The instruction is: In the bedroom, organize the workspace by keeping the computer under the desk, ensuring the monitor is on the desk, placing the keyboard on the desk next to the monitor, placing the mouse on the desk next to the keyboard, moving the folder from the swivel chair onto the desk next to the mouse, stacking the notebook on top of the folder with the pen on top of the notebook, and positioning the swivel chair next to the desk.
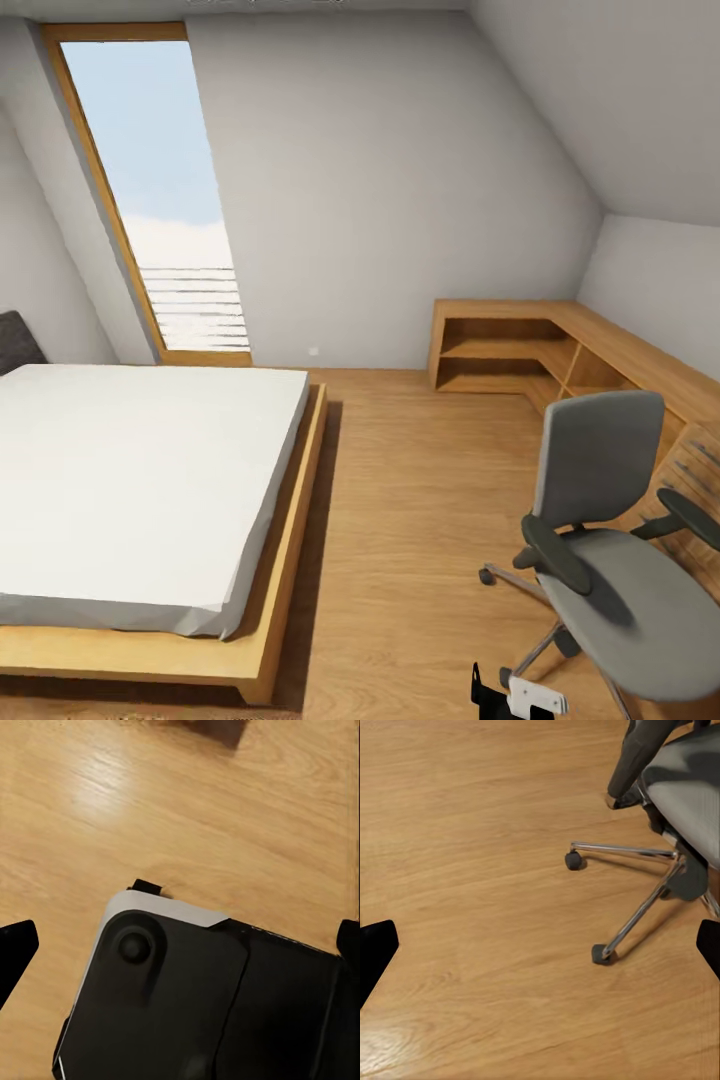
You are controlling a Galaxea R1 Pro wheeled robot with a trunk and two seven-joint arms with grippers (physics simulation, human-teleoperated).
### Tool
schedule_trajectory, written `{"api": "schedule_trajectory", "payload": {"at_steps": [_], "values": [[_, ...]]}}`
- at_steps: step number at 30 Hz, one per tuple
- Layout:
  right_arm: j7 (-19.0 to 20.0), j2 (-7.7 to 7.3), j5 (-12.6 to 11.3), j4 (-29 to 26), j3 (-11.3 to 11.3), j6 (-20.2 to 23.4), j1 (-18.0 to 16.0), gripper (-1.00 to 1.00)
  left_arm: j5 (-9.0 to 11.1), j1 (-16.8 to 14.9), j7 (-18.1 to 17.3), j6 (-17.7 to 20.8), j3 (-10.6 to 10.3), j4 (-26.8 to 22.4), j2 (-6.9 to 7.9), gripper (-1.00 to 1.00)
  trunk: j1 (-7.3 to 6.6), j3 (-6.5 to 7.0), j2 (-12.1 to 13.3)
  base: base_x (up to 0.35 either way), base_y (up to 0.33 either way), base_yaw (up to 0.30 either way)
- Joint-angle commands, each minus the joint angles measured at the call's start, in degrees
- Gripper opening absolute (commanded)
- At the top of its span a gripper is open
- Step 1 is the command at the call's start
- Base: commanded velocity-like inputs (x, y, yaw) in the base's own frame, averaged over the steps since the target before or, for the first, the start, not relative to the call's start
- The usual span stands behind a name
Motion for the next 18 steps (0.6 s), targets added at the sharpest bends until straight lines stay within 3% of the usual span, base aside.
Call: {"api": "schedule_trajectory", "payload": {"at_steps": [1, 11, 18], "values": [[-0.34, 0.01, -0.17, 0.12, 0.50, -0.17, -0.07, 1.00, 0.34, -0.05, 0.19, -0.22, -0.51, -1.38, 0.00, 1.00, 0.03, -0.08, -0.11, 0.000, 0.000, 0.162], [-0.34, -0.38, -0.31, 0.12, 0.50, -0.37, -0.07, 1.00, -1.09, -0.05, 0.32, 0.30, -0.79, -12.42, -0.06, 1.00, 0.03, 0.71, -0.11, 0.000, 0.000, 0.040], [-0.34, -0.65, -0.35, 0.12, 0.50, -0.50, -0.07, 1.00, -2.17, -0.05, 0.28, -0.19, -0.62, -13.98, 0.20, 1.00, 0.03, 1.35, -0.11, 0.000, 0.000, -0.053]]}}
